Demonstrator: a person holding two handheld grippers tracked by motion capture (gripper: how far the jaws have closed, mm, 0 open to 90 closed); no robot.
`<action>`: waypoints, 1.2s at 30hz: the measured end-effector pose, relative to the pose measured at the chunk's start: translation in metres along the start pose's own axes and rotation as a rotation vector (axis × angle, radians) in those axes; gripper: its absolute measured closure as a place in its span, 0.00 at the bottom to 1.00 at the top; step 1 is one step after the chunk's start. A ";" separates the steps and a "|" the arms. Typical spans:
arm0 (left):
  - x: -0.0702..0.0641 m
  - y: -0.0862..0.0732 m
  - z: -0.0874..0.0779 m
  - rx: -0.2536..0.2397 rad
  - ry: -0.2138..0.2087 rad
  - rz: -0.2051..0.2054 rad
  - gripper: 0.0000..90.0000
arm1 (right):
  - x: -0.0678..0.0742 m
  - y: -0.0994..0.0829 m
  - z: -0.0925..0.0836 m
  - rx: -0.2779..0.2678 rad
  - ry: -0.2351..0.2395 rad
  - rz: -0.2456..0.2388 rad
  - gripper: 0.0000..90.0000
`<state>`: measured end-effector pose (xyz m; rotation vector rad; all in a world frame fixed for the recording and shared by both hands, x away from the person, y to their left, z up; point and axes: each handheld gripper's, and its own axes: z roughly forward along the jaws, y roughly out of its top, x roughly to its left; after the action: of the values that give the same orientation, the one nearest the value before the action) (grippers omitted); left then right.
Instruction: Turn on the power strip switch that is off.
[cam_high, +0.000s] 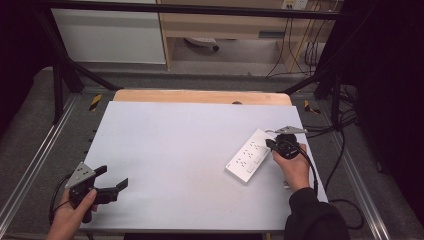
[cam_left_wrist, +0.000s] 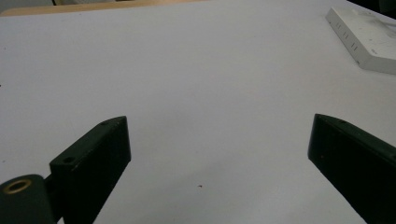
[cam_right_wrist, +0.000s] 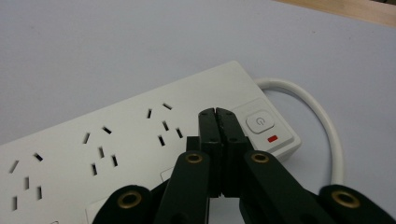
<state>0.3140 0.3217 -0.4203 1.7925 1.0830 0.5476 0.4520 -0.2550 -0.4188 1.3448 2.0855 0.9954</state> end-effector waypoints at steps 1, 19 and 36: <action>0.000 0.000 0.000 0.000 0.000 0.000 0.07 | -0.001 0.000 0.001 0.005 -0.003 -0.001 1.00; 0.000 0.000 0.000 0.004 0.002 0.009 0.07 | 0.000 -0.003 0.005 0.051 0.007 0.000 1.00; 0.000 0.000 0.000 0.006 0.001 0.009 0.07 | 0.001 -0.004 0.007 0.065 0.014 0.001 1.00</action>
<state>0.3140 0.3212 -0.4205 1.8036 1.0788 0.5513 0.4544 -0.2526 -0.4261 1.3738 2.1445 0.9480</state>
